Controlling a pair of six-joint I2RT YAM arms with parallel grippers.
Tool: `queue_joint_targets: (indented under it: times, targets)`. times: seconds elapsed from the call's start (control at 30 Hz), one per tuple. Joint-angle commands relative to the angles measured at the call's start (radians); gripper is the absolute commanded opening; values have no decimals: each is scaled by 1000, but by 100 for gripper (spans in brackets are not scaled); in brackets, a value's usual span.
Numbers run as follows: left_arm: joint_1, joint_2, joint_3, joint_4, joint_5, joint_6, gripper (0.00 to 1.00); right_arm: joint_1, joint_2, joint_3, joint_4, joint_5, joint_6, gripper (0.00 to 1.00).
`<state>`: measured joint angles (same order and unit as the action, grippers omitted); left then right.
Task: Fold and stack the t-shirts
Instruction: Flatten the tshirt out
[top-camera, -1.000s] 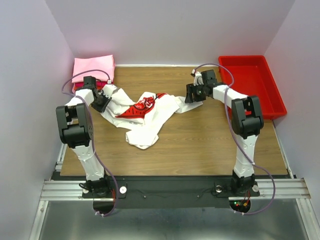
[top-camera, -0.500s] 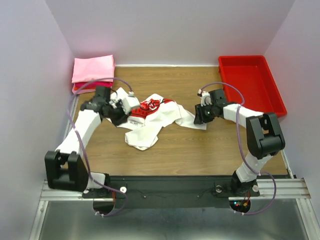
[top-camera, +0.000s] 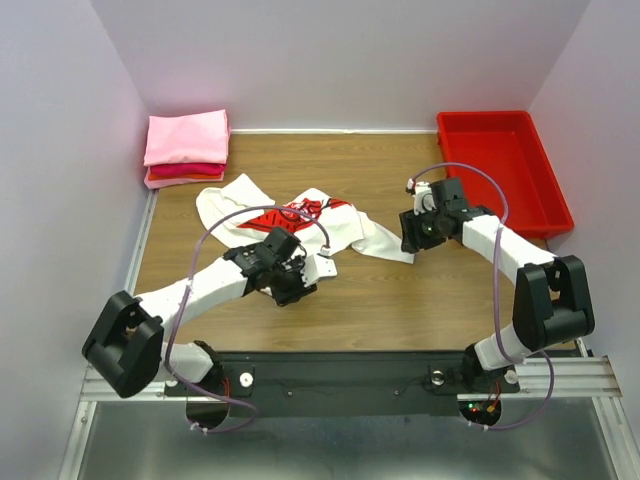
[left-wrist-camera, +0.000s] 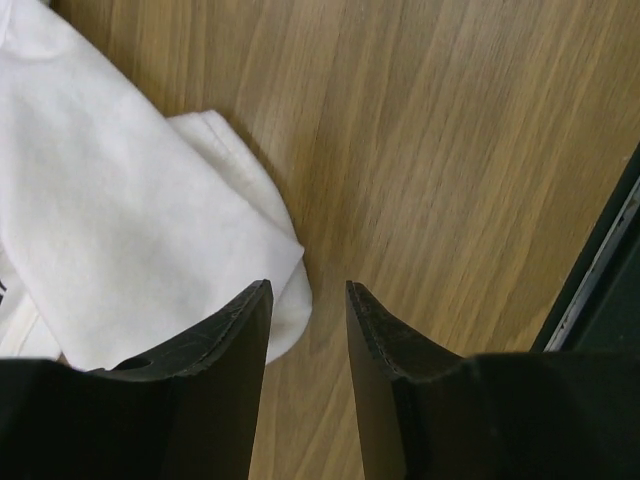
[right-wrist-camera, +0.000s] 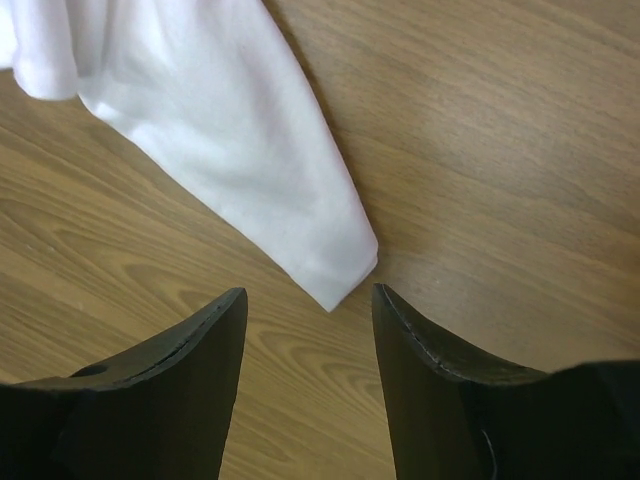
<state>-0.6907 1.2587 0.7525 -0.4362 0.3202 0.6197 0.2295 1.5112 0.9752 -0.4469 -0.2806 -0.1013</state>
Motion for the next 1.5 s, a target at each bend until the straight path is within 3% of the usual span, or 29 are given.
queue_joint_targets:
  times: [0.0,0.3,0.5,0.63,0.77,0.83,0.9,0.93,1.0,1.23,1.27,1.47]
  targets:
    - [-53,71,24,91,-84,-84,47,2,-20,3,-55,34,-51,59]
    - [-79,156,53,145,-147,-104,42,2,7,5,-62,32,-104,58]
    - [-76,110,97,81,-92,-72,25,16,0,5,-72,-46,-118,58]
    - [-58,102,126,70,-75,-66,0,30,6,22,-70,-100,-112,59]
    - [3,111,152,68,-67,-45,0,40,1,49,-65,-176,-120,61]
    - [77,102,198,36,37,-25,0,65,-8,56,-53,-207,-136,63]
    - [239,88,241,-16,208,-20,10,146,-16,66,-1,-177,-152,65]
    - [287,85,254,-41,259,-2,21,224,-13,75,17,-143,-165,65]
    - [394,76,274,-96,331,5,28,307,10,92,43,-102,-195,64]
    - [623,71,260,-157,398,12,34,626,190,247,85,75,-235,51]
    - [644,79,261,-179,410,23,39,680,213,285,88,89,-227,50]
    - [717,79,231,-170,422,20,41,771,403,436,88,248,-172,50]
